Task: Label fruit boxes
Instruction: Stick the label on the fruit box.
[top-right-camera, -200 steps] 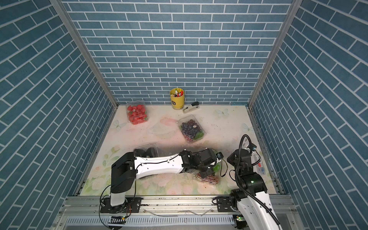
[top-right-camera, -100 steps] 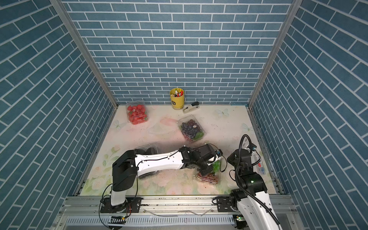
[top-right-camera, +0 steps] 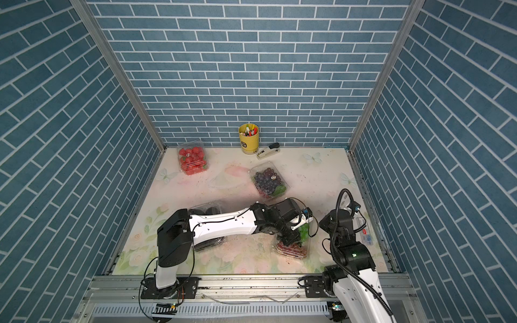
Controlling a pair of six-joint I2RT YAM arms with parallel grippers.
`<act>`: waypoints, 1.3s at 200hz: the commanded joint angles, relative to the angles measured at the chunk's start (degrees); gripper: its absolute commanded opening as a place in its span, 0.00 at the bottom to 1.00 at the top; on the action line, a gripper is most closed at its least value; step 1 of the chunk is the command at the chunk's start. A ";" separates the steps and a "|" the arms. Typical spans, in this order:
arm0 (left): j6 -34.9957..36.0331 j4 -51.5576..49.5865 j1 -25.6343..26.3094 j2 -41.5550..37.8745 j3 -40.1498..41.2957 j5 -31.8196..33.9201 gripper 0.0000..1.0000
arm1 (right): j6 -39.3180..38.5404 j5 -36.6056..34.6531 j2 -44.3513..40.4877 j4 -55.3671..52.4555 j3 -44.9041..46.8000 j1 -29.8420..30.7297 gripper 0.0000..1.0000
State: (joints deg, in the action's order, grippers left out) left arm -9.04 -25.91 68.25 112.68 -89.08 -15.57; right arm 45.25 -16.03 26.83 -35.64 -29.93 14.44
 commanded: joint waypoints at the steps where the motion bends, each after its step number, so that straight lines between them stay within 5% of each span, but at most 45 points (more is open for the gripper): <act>1: -1.58 2.80 -1.27 -3.38 1.50 -0.99 0.19 | 1.59 -0.33 -0.45 -1.29 0.38 -0.30 0.00; 23: -2.25 3.75 -1.76 -4.01 2.46 1.13 0.00 | 1.63 -0.06 -0.35 -1.22 0.42 -0.42 0.00; 187: -1.53 -2.21 -0.16 4.02 -2.40 -4.54 0.00 | 1.77 0.30 -0.73 -1.28 0.93 -0.55 0.00; 260: -2.40 -1.55 -1.25 -1.52 2.80 -0.30 0.00 | 0.91 1.91 -0.19 0.39 1.18 -0.64 0.00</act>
State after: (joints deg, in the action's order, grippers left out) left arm -11.55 -25.82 68.05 114.08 -89.19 -18.63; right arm 45.23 -15.22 26.65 -35.57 -29.91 14.11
